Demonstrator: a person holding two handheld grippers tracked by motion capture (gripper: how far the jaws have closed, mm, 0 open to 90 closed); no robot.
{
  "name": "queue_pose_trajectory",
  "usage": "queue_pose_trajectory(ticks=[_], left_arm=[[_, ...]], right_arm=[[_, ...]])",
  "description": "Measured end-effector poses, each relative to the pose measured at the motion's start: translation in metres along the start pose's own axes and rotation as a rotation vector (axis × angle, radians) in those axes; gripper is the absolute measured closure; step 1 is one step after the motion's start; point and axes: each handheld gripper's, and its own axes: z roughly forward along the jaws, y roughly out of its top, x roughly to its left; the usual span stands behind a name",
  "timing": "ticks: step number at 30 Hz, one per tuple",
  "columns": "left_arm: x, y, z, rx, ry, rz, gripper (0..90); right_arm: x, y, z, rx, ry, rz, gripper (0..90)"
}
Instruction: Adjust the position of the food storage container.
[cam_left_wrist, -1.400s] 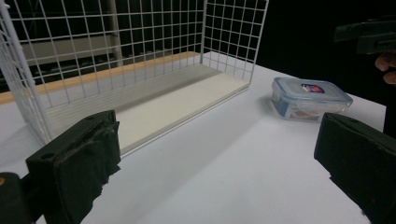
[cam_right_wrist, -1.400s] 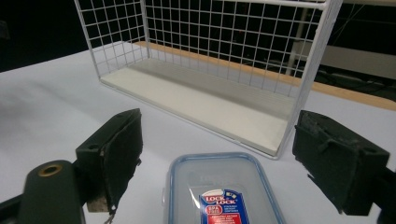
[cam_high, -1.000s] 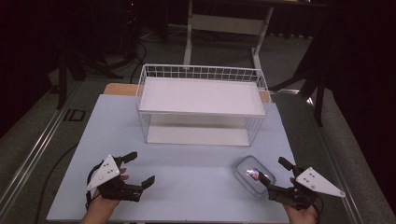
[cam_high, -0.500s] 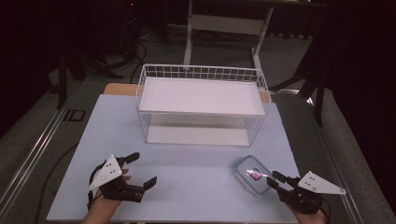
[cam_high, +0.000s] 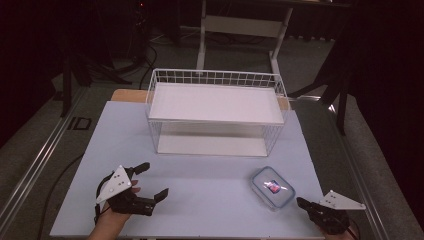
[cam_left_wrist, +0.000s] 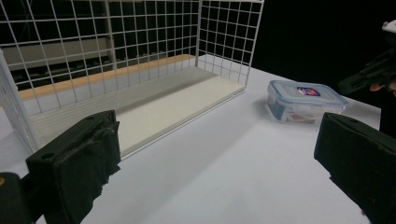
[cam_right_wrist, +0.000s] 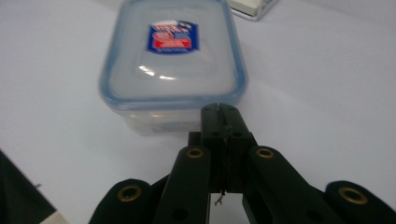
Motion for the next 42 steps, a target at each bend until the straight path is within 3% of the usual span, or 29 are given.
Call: queue_pose_trajectory(ticks=[6, 18, 42], left_arm=[[0.000, 0.000, 0.001, 0.003, 0.003, 0.002, 1.3], [0.000, 0.000, 0.002, 0.006, -0.004, 0.006, 1.3], [-0.001, -0.001, 0.003, 0.011, -0.014, -0.002, 1.3]], right_arm=[[-0.004, 0.000, 0.010, 0.039, -0.037, -0.006, 90.0], [-0.014, 0.004, 0.027, 0.075, -0.029, 0.044, 90.0], [0.004, 0.058, 0.090, 0.078, 0.019, -0.031, 90.0]])
